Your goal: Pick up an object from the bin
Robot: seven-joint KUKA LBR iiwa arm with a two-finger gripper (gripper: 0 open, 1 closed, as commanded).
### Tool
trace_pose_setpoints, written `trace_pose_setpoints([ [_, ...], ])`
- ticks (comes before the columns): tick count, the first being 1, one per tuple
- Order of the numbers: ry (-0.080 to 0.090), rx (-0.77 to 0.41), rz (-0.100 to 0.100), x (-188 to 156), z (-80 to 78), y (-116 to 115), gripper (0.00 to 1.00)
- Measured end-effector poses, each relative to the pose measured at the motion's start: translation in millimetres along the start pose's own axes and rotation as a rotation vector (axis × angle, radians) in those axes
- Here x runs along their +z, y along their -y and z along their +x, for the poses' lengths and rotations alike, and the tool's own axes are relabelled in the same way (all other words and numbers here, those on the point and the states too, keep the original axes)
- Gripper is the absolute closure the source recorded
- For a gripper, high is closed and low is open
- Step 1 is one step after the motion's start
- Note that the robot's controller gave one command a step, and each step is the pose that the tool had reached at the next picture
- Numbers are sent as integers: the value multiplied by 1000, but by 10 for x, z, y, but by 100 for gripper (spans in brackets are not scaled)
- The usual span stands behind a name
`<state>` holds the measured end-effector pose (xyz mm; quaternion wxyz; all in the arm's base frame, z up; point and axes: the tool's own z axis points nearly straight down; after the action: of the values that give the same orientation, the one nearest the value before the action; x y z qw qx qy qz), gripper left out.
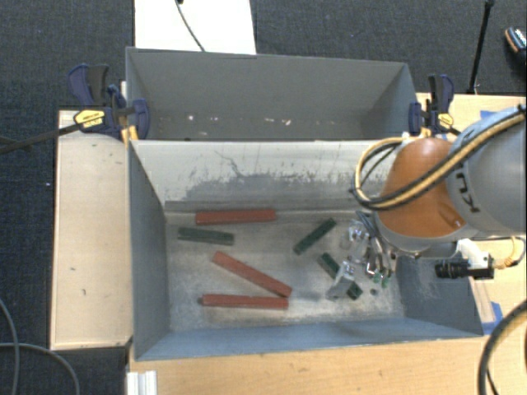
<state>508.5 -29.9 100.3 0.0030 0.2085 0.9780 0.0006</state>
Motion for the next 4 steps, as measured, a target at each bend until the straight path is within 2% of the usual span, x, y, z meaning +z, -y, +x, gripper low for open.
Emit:
trace_pose_setpoints([
  [1, -5, 124, 2, 309, -94, -53, 0],
  [2, -4, 122, 2, 306, -98, -53, 0],
  [3, -4, 120, 2, 304, -98, -53, 100],
  [4, 0, 116, 0, 105, -107, -56, 100],
])
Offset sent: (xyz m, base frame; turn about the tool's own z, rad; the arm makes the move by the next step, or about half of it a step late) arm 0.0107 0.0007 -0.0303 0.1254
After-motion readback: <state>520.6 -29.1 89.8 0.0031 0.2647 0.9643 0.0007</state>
